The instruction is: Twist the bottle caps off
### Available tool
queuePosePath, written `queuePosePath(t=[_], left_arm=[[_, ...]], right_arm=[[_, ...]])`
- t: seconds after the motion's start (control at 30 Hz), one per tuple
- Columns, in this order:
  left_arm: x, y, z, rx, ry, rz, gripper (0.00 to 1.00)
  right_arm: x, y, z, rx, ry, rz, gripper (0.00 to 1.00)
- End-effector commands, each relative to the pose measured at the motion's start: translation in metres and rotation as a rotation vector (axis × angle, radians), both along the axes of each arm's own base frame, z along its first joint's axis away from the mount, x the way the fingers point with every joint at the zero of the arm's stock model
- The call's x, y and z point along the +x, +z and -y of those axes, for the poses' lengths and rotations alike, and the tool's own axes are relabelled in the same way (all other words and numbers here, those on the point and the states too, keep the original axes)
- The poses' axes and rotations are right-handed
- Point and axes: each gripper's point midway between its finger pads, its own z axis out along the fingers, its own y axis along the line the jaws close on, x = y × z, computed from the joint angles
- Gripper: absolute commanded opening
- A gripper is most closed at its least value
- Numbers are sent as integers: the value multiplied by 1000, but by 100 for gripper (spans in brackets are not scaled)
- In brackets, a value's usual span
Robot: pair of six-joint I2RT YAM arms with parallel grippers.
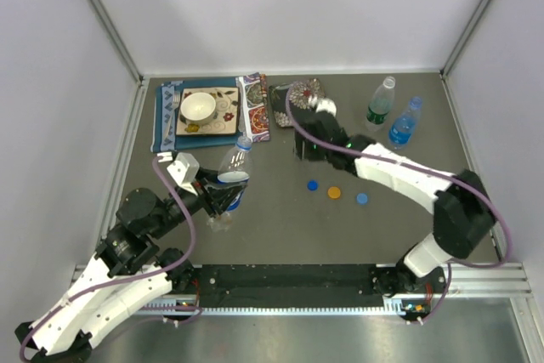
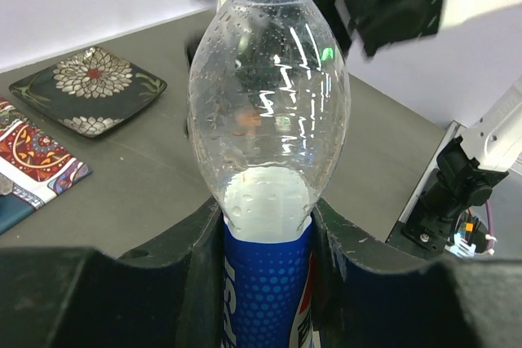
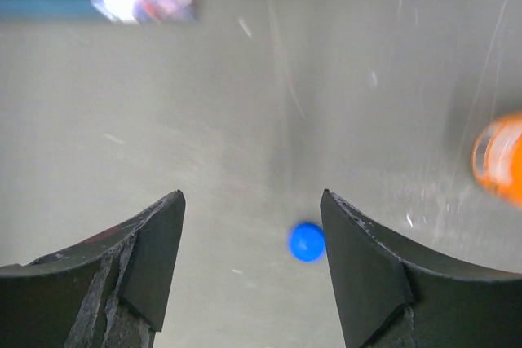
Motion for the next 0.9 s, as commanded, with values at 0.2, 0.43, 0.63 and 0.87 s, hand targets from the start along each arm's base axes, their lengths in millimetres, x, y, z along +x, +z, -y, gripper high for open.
queuePosePath(t=[0.2,0.43,0.63,0.87], left_arm=[[5,3,8,-23,-14,10,41],[7,0,20,-13,-59,-2,41],[7,2,28,-6,-88,-14,41],[7,0,28,-7,-88,-23,41]], right_arm=[[-34,282,-25,534,218,427,75],[-109,333,-69,760,563,422,81],[-134,312,-104,708,685,342,83],[-141,292,-117,693,719,291,74]])
